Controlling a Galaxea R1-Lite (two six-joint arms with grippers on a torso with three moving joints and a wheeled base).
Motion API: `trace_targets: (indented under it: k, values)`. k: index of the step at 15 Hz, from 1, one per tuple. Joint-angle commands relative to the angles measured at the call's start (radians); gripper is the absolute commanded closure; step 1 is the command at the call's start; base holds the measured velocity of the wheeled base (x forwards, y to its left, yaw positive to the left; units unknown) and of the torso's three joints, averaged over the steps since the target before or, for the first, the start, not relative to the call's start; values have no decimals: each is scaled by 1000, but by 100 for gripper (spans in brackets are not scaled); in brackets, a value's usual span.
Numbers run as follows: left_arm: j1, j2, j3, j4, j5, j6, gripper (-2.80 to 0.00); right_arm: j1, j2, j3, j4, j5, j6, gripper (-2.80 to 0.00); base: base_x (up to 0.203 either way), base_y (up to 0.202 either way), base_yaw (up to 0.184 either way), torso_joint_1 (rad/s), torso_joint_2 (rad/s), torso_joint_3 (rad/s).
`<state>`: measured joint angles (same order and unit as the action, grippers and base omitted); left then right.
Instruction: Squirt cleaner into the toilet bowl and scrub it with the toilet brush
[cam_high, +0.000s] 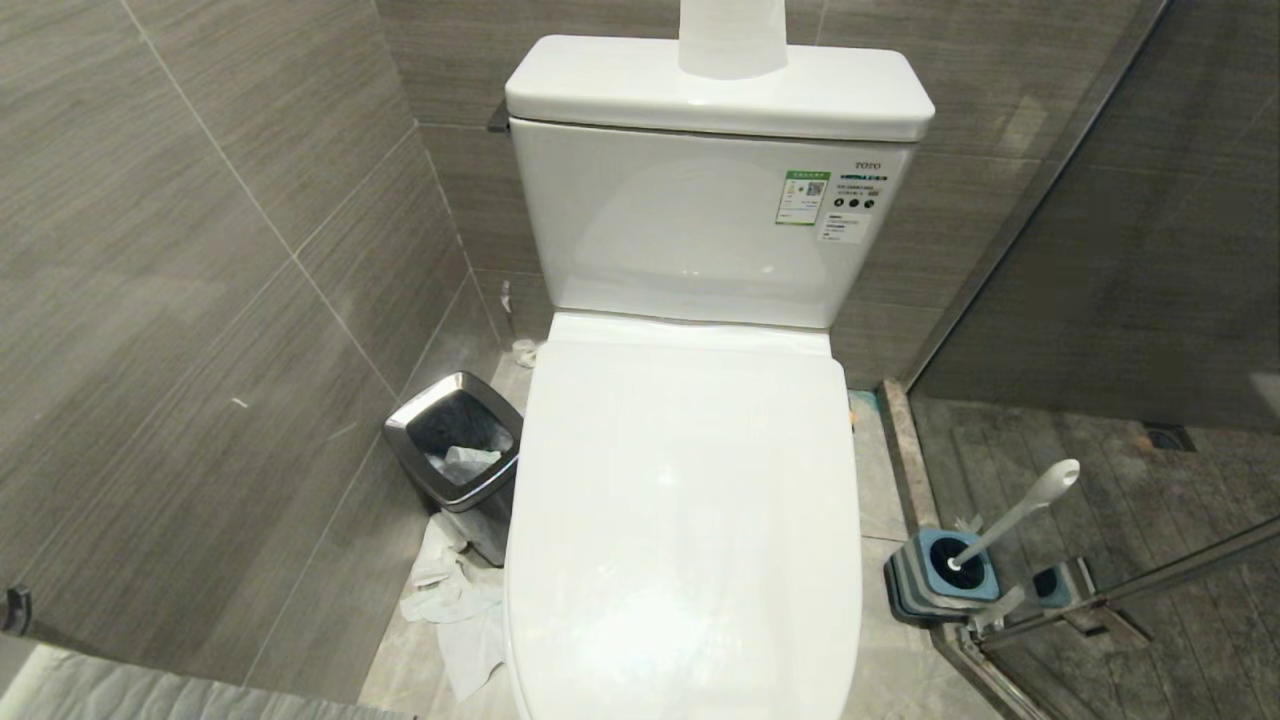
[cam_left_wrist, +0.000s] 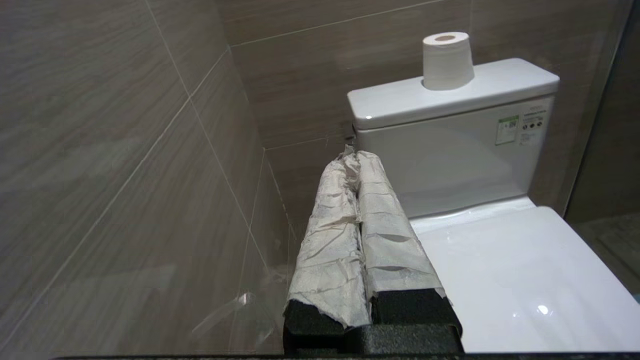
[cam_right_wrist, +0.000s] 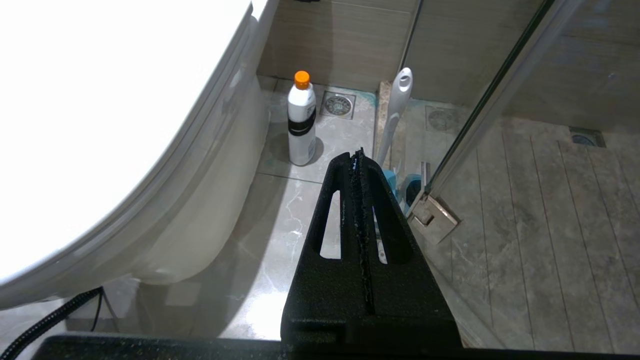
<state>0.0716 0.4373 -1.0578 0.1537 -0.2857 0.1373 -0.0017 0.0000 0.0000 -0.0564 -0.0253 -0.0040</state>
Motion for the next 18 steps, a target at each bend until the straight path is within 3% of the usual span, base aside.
trace_targets:
  k: [1, 9, 12, 13, 18]
  values:
    - [-3, -108, 32, 27, 0, 4, 0, 0, 0, 25, 0, 1, -1, 0, 0, 0, 0, 0, 0, 0]
    - [-57, -301, 193, 74, 25, 58, 0, 0, 0, 25, 0, 1, -1, 0, 0, 0, 0, 0, 0, 0]
    - [-64, -435, 308, 86, 24, 44, 0, 0, 0, 25, 0, 1, -1, 0, 0, 0, 0, 0, 0, 0]
    - [-65, -437, 314, 81, 34, 16, 0, 0, 0, 26, 0, 1, -1, 0, 0, 0, 0, 0, 0, 0]
    - [-65, -437, 368, 22, 40, 28, 0, 0, 0, 25, 0, 1, -1, 0, 0, 0, 0, 0, 0, 0]
